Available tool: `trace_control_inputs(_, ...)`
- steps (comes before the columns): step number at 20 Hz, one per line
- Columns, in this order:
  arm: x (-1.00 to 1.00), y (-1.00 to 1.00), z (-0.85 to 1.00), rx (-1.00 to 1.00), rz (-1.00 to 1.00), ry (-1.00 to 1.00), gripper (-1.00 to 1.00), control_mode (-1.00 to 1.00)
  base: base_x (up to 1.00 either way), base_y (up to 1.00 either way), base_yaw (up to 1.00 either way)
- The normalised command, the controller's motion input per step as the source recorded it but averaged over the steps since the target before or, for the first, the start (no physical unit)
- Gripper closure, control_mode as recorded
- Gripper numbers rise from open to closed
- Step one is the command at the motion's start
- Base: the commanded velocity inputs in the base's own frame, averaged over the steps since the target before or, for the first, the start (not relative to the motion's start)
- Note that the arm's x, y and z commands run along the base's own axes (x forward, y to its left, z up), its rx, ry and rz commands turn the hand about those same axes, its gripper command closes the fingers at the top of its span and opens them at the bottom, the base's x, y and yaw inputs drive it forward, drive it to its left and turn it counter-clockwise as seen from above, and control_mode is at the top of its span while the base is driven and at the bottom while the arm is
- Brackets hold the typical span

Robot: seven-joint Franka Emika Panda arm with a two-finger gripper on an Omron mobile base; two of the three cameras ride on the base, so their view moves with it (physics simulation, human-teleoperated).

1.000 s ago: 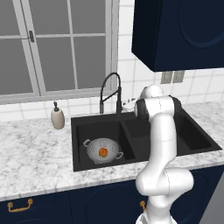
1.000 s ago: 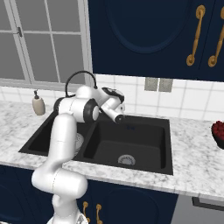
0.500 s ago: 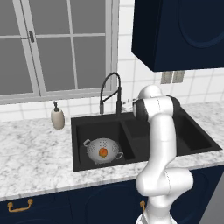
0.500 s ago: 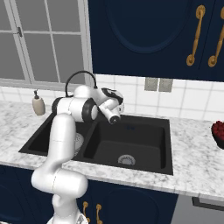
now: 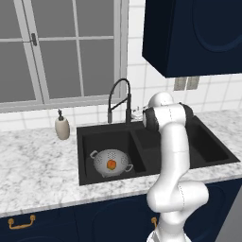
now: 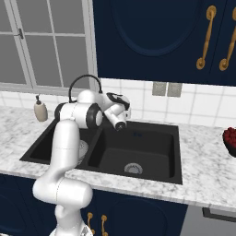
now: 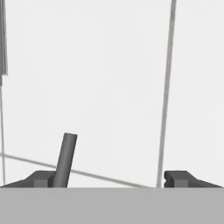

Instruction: Put the colander in the sink, put the apple in the colander, and turn on the sink faucet and pour water over the colander.

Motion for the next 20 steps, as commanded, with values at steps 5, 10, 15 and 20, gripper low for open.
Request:
trace_control_inputs(5, 0.29, 0.00, 0.00, 0.04, 0.00, 0.01, 1.00, -1.00, 0.00, 0.00, 0.00)
trace_control_inputs(10, 0.25, -0.02, -0.03, 0.00, -0.05, 0.00, 1.00, -1.00, 0.00, 0.00, 0.00)
trace_control_inputs(15, 0.17, -0.15, -0.06, 0.00, -0.08, 0.04, 1.00, -1.00, 0.00, 0.00, 0.00)
trace_control_inputs(20, 0.14, -0.35, -0.06, 0.00, -0.06, 0.07, 1.00, -1.00, 0.00, 0.00, 0.00)
